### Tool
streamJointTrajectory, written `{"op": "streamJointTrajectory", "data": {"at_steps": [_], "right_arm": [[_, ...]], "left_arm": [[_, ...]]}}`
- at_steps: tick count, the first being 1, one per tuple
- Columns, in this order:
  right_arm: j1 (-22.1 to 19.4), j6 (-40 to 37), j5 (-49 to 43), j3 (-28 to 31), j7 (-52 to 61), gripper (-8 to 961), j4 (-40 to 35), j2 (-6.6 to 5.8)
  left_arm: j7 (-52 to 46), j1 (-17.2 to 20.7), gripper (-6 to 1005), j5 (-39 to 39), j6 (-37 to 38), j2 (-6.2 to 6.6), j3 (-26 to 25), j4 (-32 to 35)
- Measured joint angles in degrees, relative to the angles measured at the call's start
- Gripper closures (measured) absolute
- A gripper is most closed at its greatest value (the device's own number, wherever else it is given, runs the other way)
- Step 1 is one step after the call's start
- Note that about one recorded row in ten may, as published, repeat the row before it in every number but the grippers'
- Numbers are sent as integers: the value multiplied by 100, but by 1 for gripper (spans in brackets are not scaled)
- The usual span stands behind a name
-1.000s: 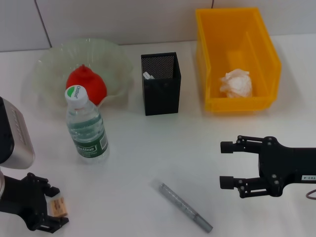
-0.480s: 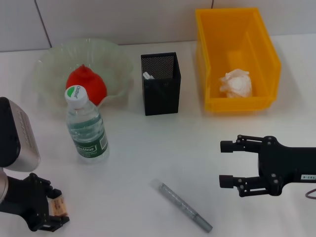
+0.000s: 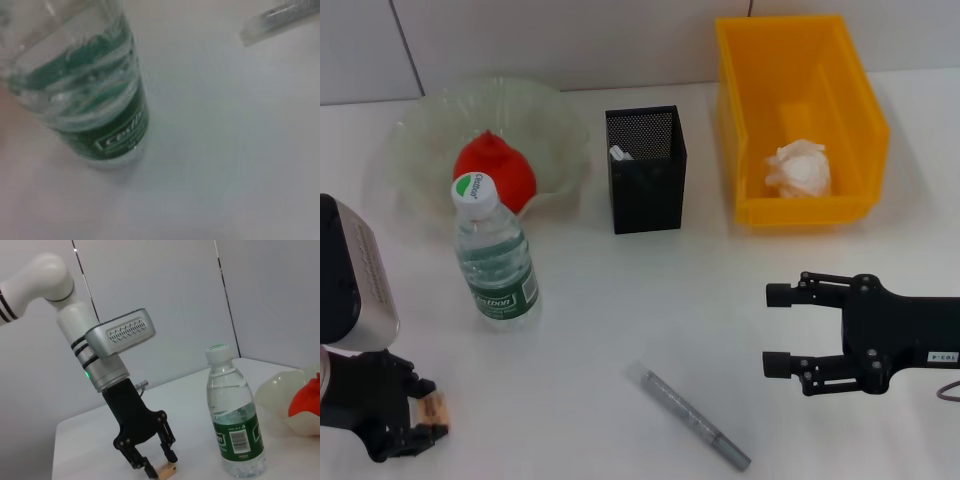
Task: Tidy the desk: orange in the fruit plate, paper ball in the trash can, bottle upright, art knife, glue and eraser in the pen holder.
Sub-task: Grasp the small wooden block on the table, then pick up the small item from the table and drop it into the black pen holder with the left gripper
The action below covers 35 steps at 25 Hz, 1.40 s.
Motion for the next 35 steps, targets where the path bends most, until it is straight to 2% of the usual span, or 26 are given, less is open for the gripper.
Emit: {"op": "streamJointTrajectory", "data": {"at_steps": [4, 6, 17, 21, 22, 23, 24, 25, 28, 29, 32, 34, 35], "right_arm": [[0, 0, 16, 0, 2, 122, 0, 8], [0, 0, 20, 0, 2, 122, 0, 9], [-3, -1, 13, 72, 16, 123, 0, -10], [-103, 40, -19, 437, -59, 123, 65, -18], [-128, 35, -21, 538, -99, 123, 98, -22], [-146, 20, -21, 606, -130, 123, 121, -26], [-159, 4, -23, 652, -147, 123, 134, -34], [-159, 4, -23, 652, -147, 123, 134, -34], [-160, 3, -25, 651, -150, 123, 135, -31], [-156, 2, -26, 649, -153, 123, 136, -22], [-136, 13, -27, 621, -155, 123, 144, 2], [-129, 29, -29, 600, -154, 123, 149, 17], [-129, 29, -29, 600, -154, 123, 149, 17]], "left_arm": [[-52, 112, 465, -4, 22, -1, 97, 301], [-71, 128, 611, -6, 32, -1, 115, 354], [-67, 170, 610, -65, 158, -3, 190, 668], [45, 256, 610, -801, 346, 16, 83, 1042], [173, 298, 610, -1355, 369, 14, -22, 1245], [173, 298, 611, -1355, 369, 14, -22, 1245], [313, 294, 611, -2005, 373, 12, -152, 1405], [313, 294, 612, -2005, 373, 12, -152, 1405], [529, 156, 613, -2892, 194, 3, -274, 1457], [690, -14, 614, -3232, -167, -4, -250, 1322], [809, -215, 615, -3419, -542, -9, -188, 1099], [1078, -615, 616, -3763, -1339, -10, -83, 480], [1078, -615, 616, -3763, -1339, -10, -83, 480]]}}
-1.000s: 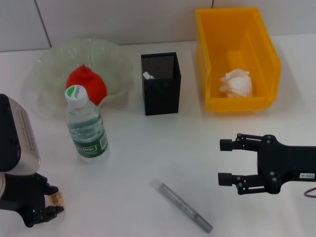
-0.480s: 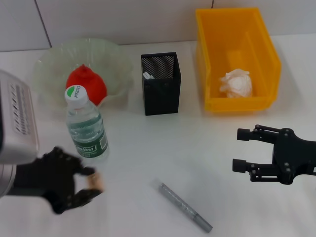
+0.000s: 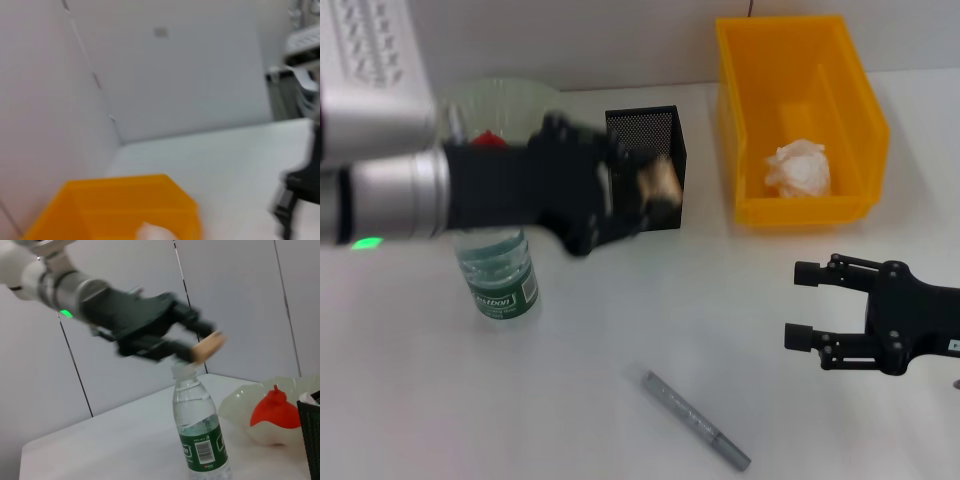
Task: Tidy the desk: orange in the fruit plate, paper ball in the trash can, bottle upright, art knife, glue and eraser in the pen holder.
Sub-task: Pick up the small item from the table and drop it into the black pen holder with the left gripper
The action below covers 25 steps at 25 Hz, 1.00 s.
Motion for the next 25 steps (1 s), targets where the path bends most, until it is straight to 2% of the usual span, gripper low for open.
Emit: {"op": "streamJointTrajectory", "data": {"at_steps": [3, 4, 5, 6, 7, 9, 10, 14, 19, 25], "right_arm": [[13, -2, -1, -7, 0, 123, 7, 14], [26, -6, -1, -10, 0, 123, 9, 25], [26, -6, -1, -10, 0, 123, 9, 25], [38, -10, -1, -10, 1, 123, 10, 42], [38, -10, -1, -10, 1, 123, 10, 42], [58, -17, -13, -11, 13, 123, 10, 67], [58, -17, -13, -11, 13, 123, 10, 67], [121, 3, -75, -11, 15, 123, 43, 92], [188, 3, -92, -11, 14, 123, 115, 95], [211, 5, -132, -11, 14, 123, 123, 96]], "left_arm": [[196, -435, 615, -226, -764, -2, 111, -696], [256, -750, 615, -279, -1311, -9, 187, -1195], [256, -750, 614, -279, -1311, -9, 187, -1195], [320, -1061, 614, -285, -1732, -20, 237, -1684], [320, -1061, 614, -285, -1732, -20, 237, -1684], [481, -1429, 614, -295, -2090, -34, 271, -2254], [481, -1429, 615, -295, -2090, -34, 271, -2254], [613, -1894, 615, -329, -2604, -35, 289, -3058], [655, -2081, 616, -337, -3001, -35, 290, -3499], [714, -2157, 617, -339, -3165, -38, 359, -3730]]}}
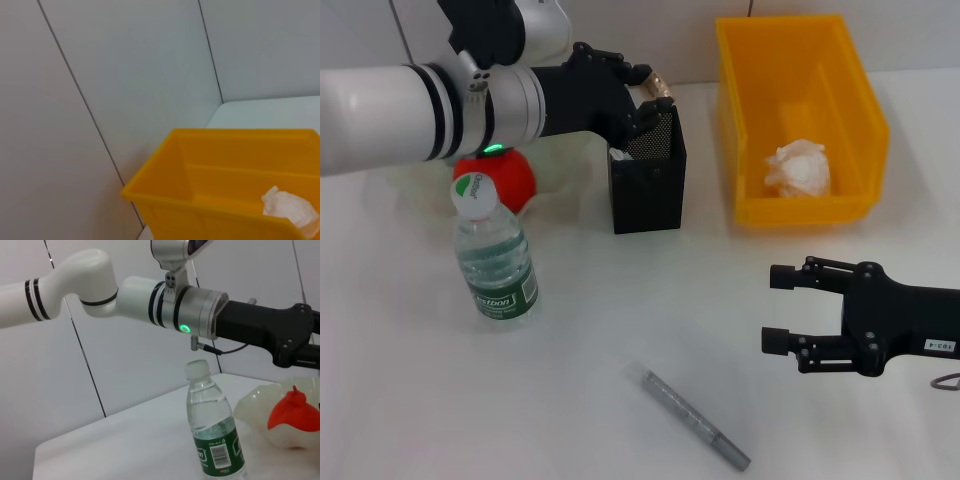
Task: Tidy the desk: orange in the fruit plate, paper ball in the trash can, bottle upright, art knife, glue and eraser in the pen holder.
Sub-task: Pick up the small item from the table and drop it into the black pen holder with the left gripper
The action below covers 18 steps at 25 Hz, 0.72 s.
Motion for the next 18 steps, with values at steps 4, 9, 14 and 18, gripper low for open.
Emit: {"op": "streamJointTrajectory", "data": {"at_steps": [4, 9, 14, 18], "right_arm": [[2, 3, -8, 0, 0, 123, 1, 0], [0, 7, -10, 0, 0, 124, 1, 0], [-3, 6, -10, 0, 5, 124, 1, 0], [-9, -6, -14, 0, 7, 124, 1, 0]], "left_arm": [[37, -35, 617, 20, -132, -3, 132, -135], [53, -42, 618, 26, -175, -5, 276, -173], [59, 13, 619, 36, -367, -6, 516, -113], [41, 75, 614, 20, -550, -6, 628, -63]]}}
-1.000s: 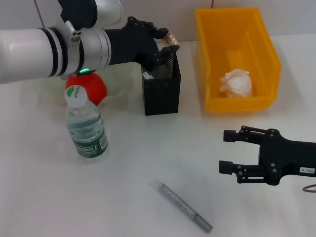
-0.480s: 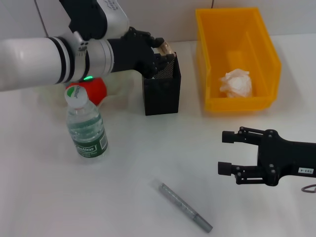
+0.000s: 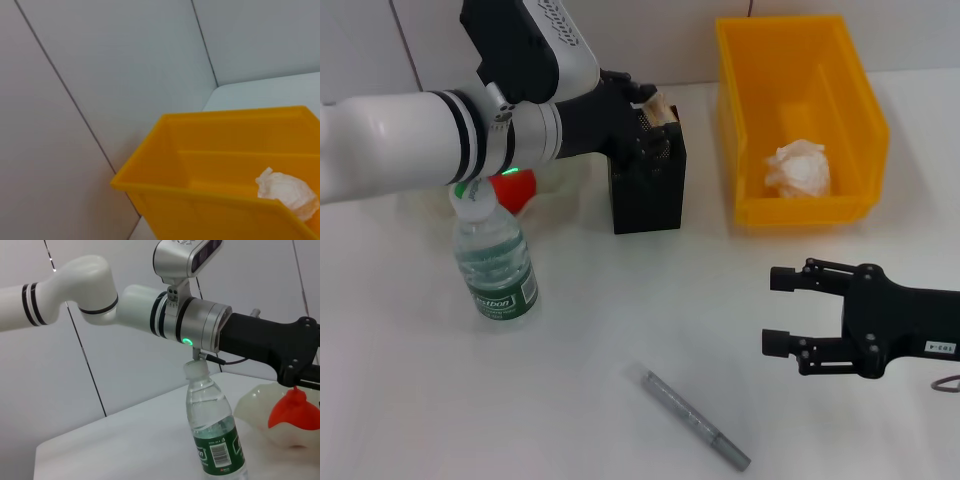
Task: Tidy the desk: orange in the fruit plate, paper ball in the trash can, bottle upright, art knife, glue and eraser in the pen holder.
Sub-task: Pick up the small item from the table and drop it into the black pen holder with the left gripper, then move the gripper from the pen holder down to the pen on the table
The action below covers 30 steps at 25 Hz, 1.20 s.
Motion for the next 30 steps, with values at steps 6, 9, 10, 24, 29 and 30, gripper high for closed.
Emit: {"op": "streamJointTrajectory", "data": {"at_steps": [6, 9, 10, 24, 29, 30], "right_arm": [[-2, -7, -4, 0, 4, 124, 0, 0], [-3, -9, -4, 0, 5, 124, 0, 0], [-3, -10, -4, 0, 6, 124, 0, 0], [-9, -14, 0, 44, 8, 125, -8, 0], [-31, -25, 50, 137, 23, 125, -58, -10], [-24, -26, 52, 174, 45, 125, -64, -18]], "left_arm": [[-12, 71, 520, -22, -122, 0, 49, 39], [-16, 91, 410, -21, -121, 0, 52, 69], [-25, 120, 373, -19, -117, 0, 54, 125], [20, 1298, 186, -839, 769, 53, 45, 2273], [277, 2108, 186, -1743, 2402, 70, -353, 3057], [364, 2179, 186, -1892, 2629, 71, -414, 3057]]}}
